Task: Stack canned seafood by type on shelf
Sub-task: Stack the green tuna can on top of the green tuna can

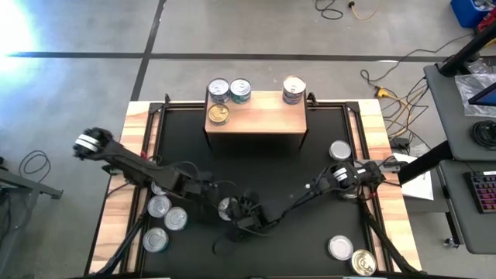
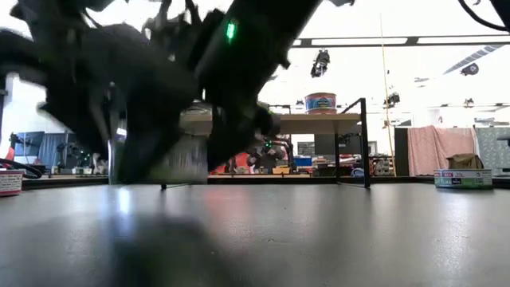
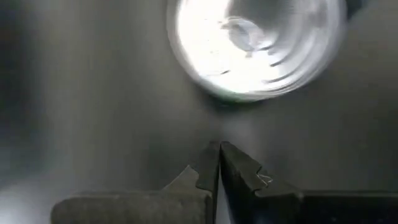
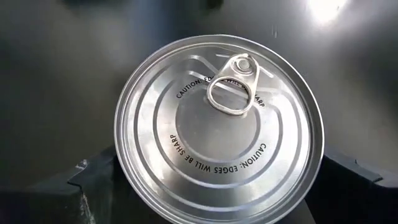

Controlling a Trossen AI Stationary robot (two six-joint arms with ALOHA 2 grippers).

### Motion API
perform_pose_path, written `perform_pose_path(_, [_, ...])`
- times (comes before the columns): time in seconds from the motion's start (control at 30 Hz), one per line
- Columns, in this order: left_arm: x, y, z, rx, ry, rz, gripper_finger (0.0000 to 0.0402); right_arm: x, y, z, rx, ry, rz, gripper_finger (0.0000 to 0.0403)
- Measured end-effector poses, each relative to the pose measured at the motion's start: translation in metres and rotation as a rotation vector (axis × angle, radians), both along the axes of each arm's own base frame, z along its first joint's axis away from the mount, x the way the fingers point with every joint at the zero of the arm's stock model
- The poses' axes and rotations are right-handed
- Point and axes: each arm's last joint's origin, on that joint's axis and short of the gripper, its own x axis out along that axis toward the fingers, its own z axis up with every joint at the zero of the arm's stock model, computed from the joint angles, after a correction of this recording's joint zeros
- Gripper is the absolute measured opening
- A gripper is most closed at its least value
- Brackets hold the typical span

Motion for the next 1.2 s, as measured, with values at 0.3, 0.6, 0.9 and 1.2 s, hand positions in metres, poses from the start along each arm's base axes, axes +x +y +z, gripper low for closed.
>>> perform_pose_path(0.3, [-0.050,0.031,0.074,0.080,-0.322,0.265,0.0000,0.015,-0.040,0.071,-0.121,-0.137,-0.167,0.0368])
perform_pose_path(0.6, [-0.087,0.056,0.104,0.104,-0.458,0.454,0.0000,0.041,-0.113,0.129,-0.242,-0.188,-0.195,0.0368])
perform_pose_path(0.9, [-0.118,0.068,0.113,0.149,-0.444,0.571,0.0000,0.046,-0.176,0.139,-0.306,-0.149,-0.211,0.0368])
perform_pose_path(1.2, [-0.116,0.072,0.119,0.248,-0.590,0.767,0.0000,0.047,-0.240,0.143,-0.278,-0.180,-0.253,0.0368])
